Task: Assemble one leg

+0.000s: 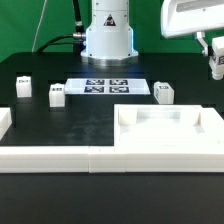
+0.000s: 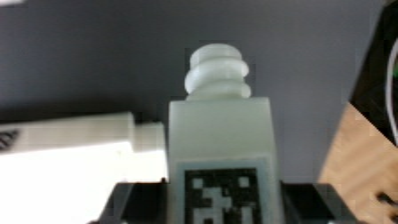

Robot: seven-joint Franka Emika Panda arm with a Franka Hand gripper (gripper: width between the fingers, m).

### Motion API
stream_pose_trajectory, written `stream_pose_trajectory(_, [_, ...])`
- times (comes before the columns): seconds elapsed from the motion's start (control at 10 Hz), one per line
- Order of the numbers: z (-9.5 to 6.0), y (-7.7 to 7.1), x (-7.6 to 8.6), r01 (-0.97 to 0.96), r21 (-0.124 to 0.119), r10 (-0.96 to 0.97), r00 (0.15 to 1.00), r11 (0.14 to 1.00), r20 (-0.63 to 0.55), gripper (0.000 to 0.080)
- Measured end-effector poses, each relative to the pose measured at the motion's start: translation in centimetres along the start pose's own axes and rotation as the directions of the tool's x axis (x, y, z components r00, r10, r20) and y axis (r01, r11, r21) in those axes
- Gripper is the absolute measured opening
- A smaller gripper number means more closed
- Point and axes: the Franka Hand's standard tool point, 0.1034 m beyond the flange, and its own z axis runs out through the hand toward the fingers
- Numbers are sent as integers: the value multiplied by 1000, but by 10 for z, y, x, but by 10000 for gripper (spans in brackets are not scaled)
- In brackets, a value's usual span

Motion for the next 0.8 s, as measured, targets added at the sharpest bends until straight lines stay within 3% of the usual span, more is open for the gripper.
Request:
stream_pose_trajectory(0.1, [-4, -1, 10, 35, 25, -32, 994, 999, -103, 290])
stream_pose_trajectory(0.3, [0, 7, 8, 55, -9, -56, 994, 998, -99, 290])
stream_pose_trajectory(0.6, [1, 10, 9, 75, -15, -77, 992, 997, -99, 290])
stream_pose_trajectory(0.8, [8, 43, 25, 152, -65, -158, 982, 986, -102, 290])
